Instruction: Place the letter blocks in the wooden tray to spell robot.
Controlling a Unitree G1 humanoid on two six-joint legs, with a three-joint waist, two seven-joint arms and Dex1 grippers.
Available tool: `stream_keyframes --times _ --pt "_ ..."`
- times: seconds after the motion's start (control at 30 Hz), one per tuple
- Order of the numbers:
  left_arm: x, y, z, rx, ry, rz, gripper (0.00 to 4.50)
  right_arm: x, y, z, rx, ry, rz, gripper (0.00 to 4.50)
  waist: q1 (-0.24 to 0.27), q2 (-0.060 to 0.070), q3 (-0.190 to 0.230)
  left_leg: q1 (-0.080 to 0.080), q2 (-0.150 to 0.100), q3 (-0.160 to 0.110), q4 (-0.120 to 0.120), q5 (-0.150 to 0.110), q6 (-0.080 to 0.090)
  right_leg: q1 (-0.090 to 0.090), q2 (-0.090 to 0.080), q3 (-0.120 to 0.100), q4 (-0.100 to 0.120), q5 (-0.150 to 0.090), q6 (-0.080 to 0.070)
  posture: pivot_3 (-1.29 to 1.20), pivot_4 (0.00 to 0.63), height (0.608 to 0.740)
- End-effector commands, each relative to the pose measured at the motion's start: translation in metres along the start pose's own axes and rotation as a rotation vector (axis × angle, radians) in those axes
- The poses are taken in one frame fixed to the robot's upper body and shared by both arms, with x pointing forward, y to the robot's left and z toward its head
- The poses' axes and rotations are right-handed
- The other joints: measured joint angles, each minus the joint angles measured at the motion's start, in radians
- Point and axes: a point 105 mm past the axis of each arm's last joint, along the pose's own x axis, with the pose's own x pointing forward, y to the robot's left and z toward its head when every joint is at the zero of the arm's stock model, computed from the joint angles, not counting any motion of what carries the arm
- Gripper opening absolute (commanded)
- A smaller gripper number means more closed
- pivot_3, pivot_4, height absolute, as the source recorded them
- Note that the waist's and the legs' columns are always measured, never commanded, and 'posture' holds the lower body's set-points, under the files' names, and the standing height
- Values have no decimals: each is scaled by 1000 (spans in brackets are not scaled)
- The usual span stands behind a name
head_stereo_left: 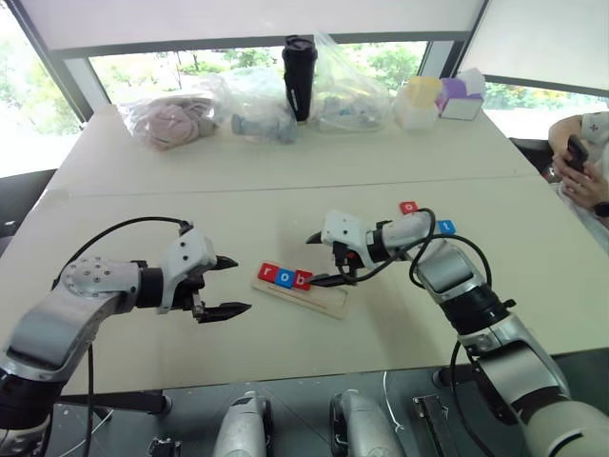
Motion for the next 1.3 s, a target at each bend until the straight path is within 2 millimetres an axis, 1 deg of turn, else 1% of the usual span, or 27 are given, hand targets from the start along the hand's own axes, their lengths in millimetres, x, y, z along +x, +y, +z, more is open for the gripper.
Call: stream_keyframes --times 0.03,0.17,0.33,0.47,0.6,0.73,0.83,0.93,1.0,1.03,1.07,1.13,1.2,1.23,1.3 --pt "0 0 8 38 -23 -1 4500 -11 -24 8 -34 -32 -153 4366 0 0 0 0 0 0 0 0 0 0 0 0 0 0 0 0 150 740" --pt "0 1 8 38 -26 -1 4500 -12 -34 0 -32 -13 -217 4366 0 0 0 0 0 0 0 0 0 0 0 0 0 0 0 0 150 740" --pt "0 1 9 39 -28 -2 4500 -6 -27 -12 -61 34 -194 4366 -1 0 0 0 0 0 0 0 0 0 0 0 0 0 0 0 150 740" --pt "1 1 9 39 -29 -1 4500 0 -16 -10 -62 14 -148 4366 -1 0 0 0 0 0 0 0 0 0 0 0 0 0 0 0 150 740" --pt "1 1 9 38 -31 0 4500 6 -6 -12 -71 23 -114 4366 -1 0 0 0 0 0 0 0 0 0 0 0 0 0 0 0 150 740" --pt "1 1 10 37 -34 1 4500 7 -5 -10 -67 14 -110 4366 -1 0 0 0 0 0 0 0 0 0 0 0 0 0 0 0 150 740" --pt "2 2 11 38 -35 3 4500 2 -11 -7 -65 7 -139 4366 -1 0 0 0 0 0 0 0 0 0 0 0 0 0 0 0 150 740" --pt "2 1 12 34 -46 1 4500 -12 -29 -5 -84 14 -232 4366 0 0 0 0 0 0 0 0 0 0 0 0 0 0 0 0 150 740" --pt "2 -1 15 32 -60 -10 4500 -33 -45 -1 -68 1 -317 4366 2 0 0 0 0 0 0 0 0 0 0 0 0 0 0 0 150 740" --pt "3 -4 17 32 -66 -26 4500 -48 -52 1 -32 -22 -372 4366 2 0 0 0 0 0 0 0 0 0 0 0 0 0 0 0 150 740" --pt "3 -6 18 32 -69 -37 4500 -58 -57 3 -7 -40 -407 4366 5 0 0 0 0 0 0 0 0 0 0 0 0 0 0 0 150 740" --pt "3 -8 20 45 -70 -55 4500 -82 -63 5 98 -102 -487 4366 5 0 0 0 0 0 0 0 0 1 -1 0 0 0 0 0 150 740" --pt "3 -8 25 56 -81 -67 4500 -109 -66 1 229 -164 -572 4366 3 0 0 0 0 0 0 0 0 1 -1 0 -1 0 0 0 150 740" --pt "3 -7 29 59 -92 -70 4500 -121 -69 -6 295 -177 -629 4366 4 0 0 0 0 0 -1 0 0 1 0 0 -1 0 0 0 150 740" --pt "3 -6 33 60 -107 -74 4500 -136 -71 -16 376 -177 -706 4366 3 0 0 0 0 -1 -1 0 0 1 0 0 -1 0 0 0 150 740"
